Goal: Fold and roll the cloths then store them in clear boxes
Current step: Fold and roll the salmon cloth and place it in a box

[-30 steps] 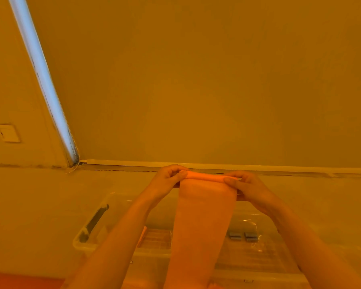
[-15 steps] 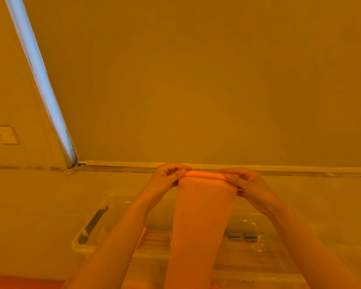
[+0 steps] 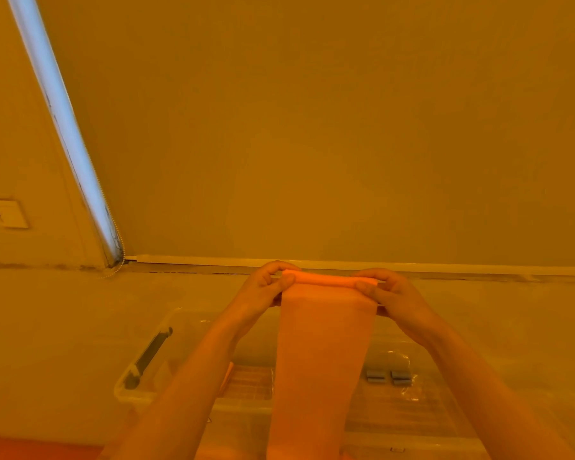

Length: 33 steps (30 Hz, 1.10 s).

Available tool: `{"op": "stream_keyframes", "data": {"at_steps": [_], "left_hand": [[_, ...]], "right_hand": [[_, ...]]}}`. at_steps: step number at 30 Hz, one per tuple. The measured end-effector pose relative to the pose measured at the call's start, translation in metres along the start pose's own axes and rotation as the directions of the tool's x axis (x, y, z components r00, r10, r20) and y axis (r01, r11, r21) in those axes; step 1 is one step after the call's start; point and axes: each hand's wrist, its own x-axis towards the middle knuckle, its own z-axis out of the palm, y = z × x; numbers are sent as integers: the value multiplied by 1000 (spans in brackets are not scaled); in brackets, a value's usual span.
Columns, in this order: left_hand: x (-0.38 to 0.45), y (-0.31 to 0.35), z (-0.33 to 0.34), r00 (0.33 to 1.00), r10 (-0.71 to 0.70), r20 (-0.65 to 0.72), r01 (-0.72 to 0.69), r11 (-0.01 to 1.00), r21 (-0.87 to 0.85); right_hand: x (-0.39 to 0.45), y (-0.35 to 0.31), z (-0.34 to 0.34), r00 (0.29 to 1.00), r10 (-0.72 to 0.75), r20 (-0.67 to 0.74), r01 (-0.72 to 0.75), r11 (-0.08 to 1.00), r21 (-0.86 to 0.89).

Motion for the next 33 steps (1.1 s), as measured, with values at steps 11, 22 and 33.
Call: {"op": "stream_keyframes", "data": {"at_steps": [11, 22, 33], "left_hand": [[5, 1, -5, 997, 43, -66, -41, 999, 22], [7, -1, -7, 1000, 13, -19, -12, 999, 32], [11, 1, -6, 998, 49, -51, -51, 997, -51]], "right_hand": [[4, 0, 6, 999, 15, -30, -12, 995, 98], [6, 1, 6, 1000, 2, -7, -2, 997, 82], [8, -4, 8, 999, 12, -51, -5, 990, 138]]}}
